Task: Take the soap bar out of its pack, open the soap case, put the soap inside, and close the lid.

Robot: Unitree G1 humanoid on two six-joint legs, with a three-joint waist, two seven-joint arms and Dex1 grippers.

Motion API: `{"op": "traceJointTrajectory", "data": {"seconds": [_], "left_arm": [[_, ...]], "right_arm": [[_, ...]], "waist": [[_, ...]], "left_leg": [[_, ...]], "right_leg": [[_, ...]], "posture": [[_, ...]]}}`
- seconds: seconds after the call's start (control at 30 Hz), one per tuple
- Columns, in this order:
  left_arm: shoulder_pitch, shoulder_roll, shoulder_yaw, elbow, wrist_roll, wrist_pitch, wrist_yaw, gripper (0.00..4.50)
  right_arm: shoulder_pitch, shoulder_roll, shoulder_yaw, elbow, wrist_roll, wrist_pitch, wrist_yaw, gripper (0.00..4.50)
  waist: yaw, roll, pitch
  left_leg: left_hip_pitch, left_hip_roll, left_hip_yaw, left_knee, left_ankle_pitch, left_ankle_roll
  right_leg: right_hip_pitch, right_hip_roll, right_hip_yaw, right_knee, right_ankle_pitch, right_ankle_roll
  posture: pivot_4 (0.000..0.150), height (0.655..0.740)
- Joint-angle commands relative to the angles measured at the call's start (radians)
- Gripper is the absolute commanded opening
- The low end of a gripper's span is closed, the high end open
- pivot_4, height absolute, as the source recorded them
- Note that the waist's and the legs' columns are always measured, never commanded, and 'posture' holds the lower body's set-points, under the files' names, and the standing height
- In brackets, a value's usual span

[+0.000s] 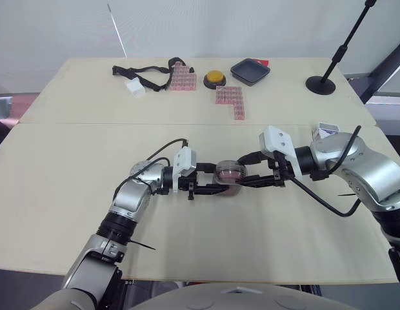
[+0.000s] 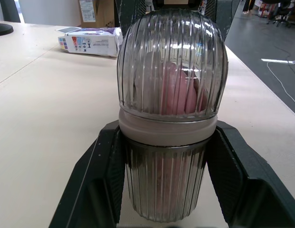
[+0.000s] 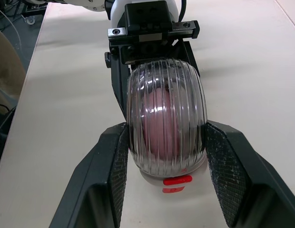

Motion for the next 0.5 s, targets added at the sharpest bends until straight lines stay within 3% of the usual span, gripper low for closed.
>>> {"op": "traceJointTrajectory", "data": {"seconds": [0.03, 0.43, 0.5], "left_arm": [[0.001, 0.007, 0.006, -0.032, -0.015, -0.009, -0.002, 1.93], [-0.002, 0.008, 0.006, -0.034, -0.017, -0.001, -0.002, 1.93], [-0.002, 0.008, 0.006, -0.036, -0.017, 0.001, -0.002, 1.93]], "right_arm": [[-0.009, 0.001, -0.002, -0.005, -0.003, -0.001, -0.002, 1.94], [-0.006, 0.001, 0.001, 0.002, -0.011, -0.002, 0.001, 1.94], [-0.009, 0.001, -0.001, 0.001, -0.009, 0.000, 0.002, 2.97]], "waist": [[0.000, 0.000, 0.000], [0.000, 0.000, 0.000], [0.000, 0.000, 0.000]], "left_leg": [[0.000, 0.000, 0.000, 0.000, 0.000, 0.000], [0.000, 0.000, 0.000, 0.000, 0.000, 0.000], [0.000, 0.000, 0.000, 0.000, 0.000, 0.000]], "right_leg": [[0.000, 0.000, 0.000, 0.000, 0.000, 0.000], [0.000, 0.000, 0.000, 0.000, 0.000, 0.000], [0.000, 0.000, 0.000, 0.000, 0.000, 0.000]], "posture": [[0.150, 0.7400], [0.150, 0.7400], [0.150, 0.7400]]}}
